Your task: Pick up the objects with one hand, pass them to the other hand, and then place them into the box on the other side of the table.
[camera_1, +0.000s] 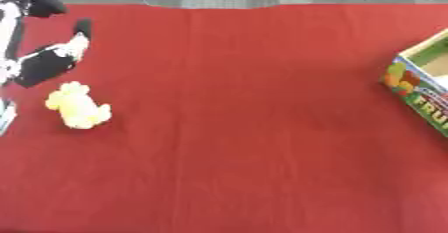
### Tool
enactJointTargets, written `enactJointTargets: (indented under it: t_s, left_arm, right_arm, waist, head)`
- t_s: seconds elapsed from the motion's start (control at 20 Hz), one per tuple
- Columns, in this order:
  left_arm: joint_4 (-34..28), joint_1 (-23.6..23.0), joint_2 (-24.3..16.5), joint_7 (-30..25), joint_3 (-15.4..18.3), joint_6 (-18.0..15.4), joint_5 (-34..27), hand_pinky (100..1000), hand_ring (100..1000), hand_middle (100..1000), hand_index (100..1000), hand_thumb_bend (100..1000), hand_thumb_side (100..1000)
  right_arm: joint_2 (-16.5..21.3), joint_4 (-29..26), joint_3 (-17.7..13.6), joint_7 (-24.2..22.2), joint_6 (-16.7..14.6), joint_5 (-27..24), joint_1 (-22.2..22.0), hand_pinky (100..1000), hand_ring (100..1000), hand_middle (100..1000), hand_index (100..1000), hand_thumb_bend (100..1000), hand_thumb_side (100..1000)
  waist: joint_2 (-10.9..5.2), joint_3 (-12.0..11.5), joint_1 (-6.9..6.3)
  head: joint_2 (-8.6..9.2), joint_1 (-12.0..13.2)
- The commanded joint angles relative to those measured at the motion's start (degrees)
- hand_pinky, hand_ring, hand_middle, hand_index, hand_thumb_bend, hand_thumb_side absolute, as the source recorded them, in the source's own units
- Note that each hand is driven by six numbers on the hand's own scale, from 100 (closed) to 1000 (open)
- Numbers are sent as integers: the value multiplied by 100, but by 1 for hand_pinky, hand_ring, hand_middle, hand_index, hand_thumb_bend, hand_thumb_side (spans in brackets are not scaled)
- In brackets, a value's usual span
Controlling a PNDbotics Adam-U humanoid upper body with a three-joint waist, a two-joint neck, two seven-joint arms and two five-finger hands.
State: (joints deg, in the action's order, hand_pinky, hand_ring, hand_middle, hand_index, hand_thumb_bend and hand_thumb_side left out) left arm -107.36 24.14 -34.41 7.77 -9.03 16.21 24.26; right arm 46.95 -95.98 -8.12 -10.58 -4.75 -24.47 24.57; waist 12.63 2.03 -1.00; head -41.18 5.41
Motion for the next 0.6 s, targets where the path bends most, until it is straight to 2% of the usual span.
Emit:
enactJointTargets:
  t_s: [0.05,0.3,0.45,0.6]
  left_arm:
    - [-96,109,-406,-564,120,144,-102,762,708,601,821,330,432]
    - [-16,291,-837,-1602,118,138,-77,782,731,628,823,367,432]
    - [58,396,-1030,-2019,98,69,-94,791,742,645,830,395,430]
    - [145,452,-1203,-2470,12,-77,-93,803,758,669,849,429,431]
  right_arm:
    - [143,-311,-36,60,18,-31,14,988,1000,783,925,100,336]
    - [152,-380,-9,37,29,-22,-17,988,1000,783,925,100,360]
    - [157,-357,3,15,50,9,-21,987,1000,780,922,100,391]
    - [163,-337,14,8,71,49,-30,988,1000,781,922,100,384]
  waist:
    - [-130,-10,15]
    - [-140,-19,12]
    - [-137,-15,10]
    - [-131,-4,7]
  head:
    - [-13,76]
    - [-9,115]
    - [-14,132]
    - [-22,143]
